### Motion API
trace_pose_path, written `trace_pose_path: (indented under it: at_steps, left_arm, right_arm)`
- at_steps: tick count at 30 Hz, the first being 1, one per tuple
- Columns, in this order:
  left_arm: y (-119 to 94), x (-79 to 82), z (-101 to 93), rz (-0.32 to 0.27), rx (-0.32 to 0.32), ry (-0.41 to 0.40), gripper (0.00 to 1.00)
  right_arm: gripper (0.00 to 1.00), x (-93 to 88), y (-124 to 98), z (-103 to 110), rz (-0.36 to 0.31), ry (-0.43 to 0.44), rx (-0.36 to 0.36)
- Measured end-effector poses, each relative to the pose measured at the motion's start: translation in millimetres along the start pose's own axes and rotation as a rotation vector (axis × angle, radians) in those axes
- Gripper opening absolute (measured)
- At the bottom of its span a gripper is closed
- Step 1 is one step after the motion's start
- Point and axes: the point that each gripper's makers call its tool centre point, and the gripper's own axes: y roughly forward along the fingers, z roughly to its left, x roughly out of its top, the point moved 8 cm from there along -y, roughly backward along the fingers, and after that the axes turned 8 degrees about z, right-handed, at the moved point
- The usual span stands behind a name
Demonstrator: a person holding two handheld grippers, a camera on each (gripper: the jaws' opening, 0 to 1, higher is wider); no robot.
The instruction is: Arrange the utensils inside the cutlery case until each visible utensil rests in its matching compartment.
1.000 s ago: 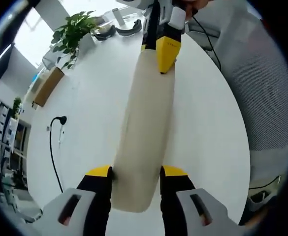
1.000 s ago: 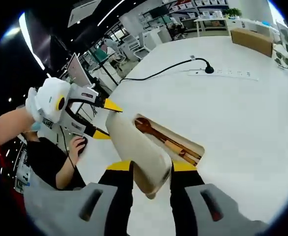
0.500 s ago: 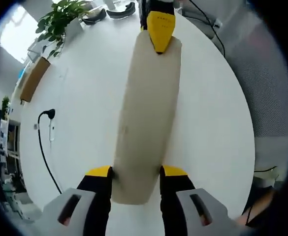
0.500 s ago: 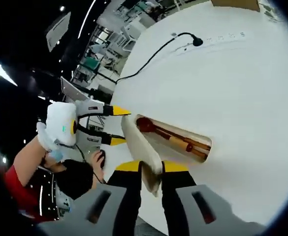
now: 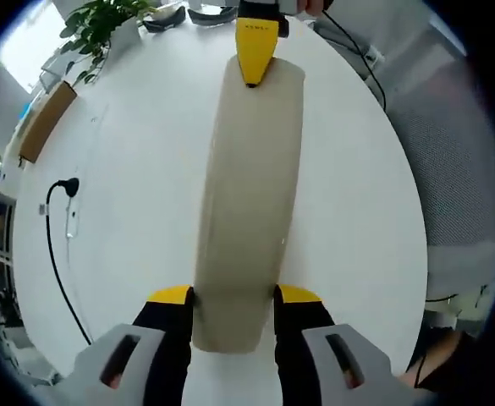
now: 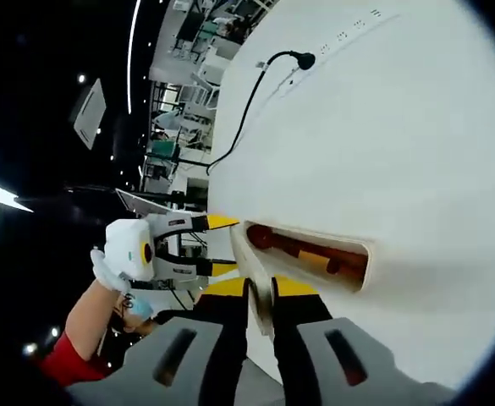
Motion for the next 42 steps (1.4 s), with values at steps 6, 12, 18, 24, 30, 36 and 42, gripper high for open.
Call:
trace_pose_path:
  at_steps: [6,12,18,24,30,36,42]
  left_arm:
    - [13,0.0,-6.2,-0.006,0.009,-0.022,0.38]
    - [13,-1.8,-4.0,0.0,0.004,-0.007,0.38]
    - [11,4.7,2.1,-0.037,0.027,-0.016,0.38]
    - [14,5.5,1.7,-0.024,0.007,-0.005,0.38]
    - [19,4.6,-1.4,0.001,0.003,0.03,0.31]
    - [15,10.2,9.4,-0.04,0.034,0.0,0.21]
    - [17,6.6,14.2,-0.032,0.058,0.012,0.3]
  right_arm:
    - [0.06,-0.2,5,1,-0.008,-0.004,0.025]
    - [0.06,-2.1,7,-6,0.0,-0.011,0.036]
    - [0.12,1.8,0,-17,-0.048,-0.11,-0.143]
    - [0.14,-10.6,3,-9,-0.031,-0.182,-0.214]
    - [0.16,-11.5,8,-20,0.025,-0.341,-0.386]
    - [0.13,-5.6,8,-23,0.022,-0.348,-0.408]
    - [0.09,-0.2,6,-30,-0.048,-0.119,-0.258]
